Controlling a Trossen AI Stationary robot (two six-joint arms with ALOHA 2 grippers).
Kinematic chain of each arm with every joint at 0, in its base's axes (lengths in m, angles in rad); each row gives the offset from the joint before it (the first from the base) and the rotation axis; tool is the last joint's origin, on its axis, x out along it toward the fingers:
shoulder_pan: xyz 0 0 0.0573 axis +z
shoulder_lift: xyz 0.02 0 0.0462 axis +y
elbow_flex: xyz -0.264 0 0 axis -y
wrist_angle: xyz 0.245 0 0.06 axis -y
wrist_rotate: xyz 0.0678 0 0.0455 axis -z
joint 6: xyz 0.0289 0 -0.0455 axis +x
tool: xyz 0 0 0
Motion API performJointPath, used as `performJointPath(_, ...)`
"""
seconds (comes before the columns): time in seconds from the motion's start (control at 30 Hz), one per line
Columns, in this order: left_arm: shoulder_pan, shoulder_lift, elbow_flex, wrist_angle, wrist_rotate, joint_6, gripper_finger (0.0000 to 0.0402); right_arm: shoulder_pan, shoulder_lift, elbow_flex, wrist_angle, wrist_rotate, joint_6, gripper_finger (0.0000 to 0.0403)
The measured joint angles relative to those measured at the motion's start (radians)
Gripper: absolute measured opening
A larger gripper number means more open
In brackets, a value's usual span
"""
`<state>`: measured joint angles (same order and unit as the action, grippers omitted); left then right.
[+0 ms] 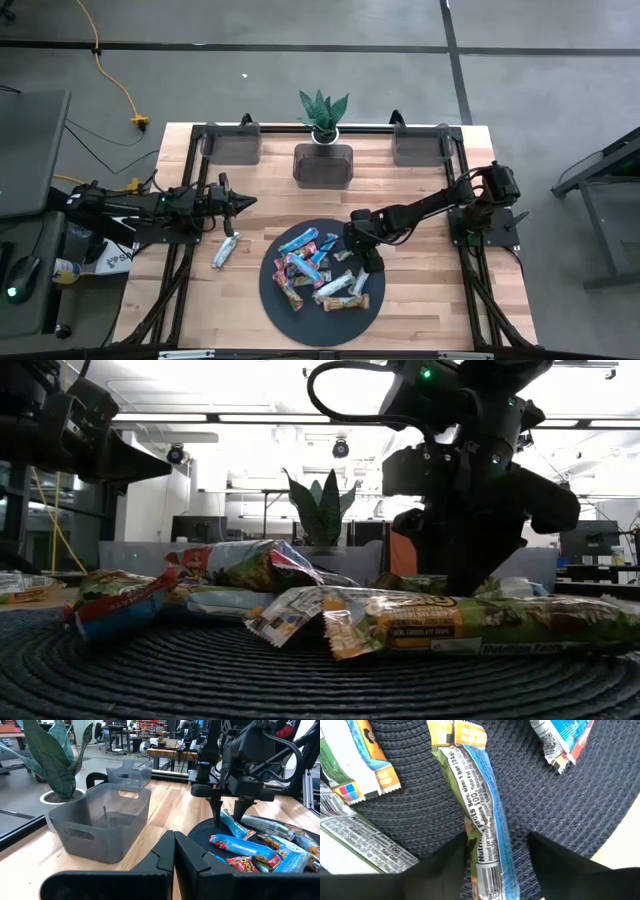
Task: Pick and place Granola Bars by type
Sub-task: Put the yellow granola bar into the right black bin
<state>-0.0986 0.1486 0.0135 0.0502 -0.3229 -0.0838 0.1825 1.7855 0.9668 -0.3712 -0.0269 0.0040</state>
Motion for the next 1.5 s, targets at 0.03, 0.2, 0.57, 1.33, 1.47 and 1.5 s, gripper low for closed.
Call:
performJointPath(0.03, 0.0, 0.0, 0.0, 0.0, 0.0, 0.0, 0.0001, 0.0, 0.0, 0.0, -0.001, -0.001, 0.0, 0.0179)
performJointPath(0.2, 0.0, 0.0, 0.0, 0.0, 0.0, 0.0, 0.0001, 0.0, 0.0, 0.0, -0.004, -0.004, 0.0, 0.0132)
performJointPath(0.57, 0.0, 0.0, 0.0, 0.0, 0.0, 0.0, 0.0001, 0.0, -0.004, 0.003, -0.011, -0.01, 0.007, 0.0052)
performJointPath(1.33, 0.0, 0.0, 0.0, 0.0, 0.0, 0.0, 0.0001, -0.122, -0.345, 0.002, 0.182, -0.377, 0.393, 0.0028)
performJointPath(1.47, 0.0, 0.0, 0.0, 0.0, 0.0, 0.0, 0.0001, -0.161, -0.418, 0.002, 0.291, -0.375, 0.425, 0.004)
performJointPath(1.5, 0.0, 0.0, 0.0, 0.0, 0.0, 0.0, 0.0001, -0.172, -0.435, 0.002, 0.321, -0.372, 0.426, 0.0043)
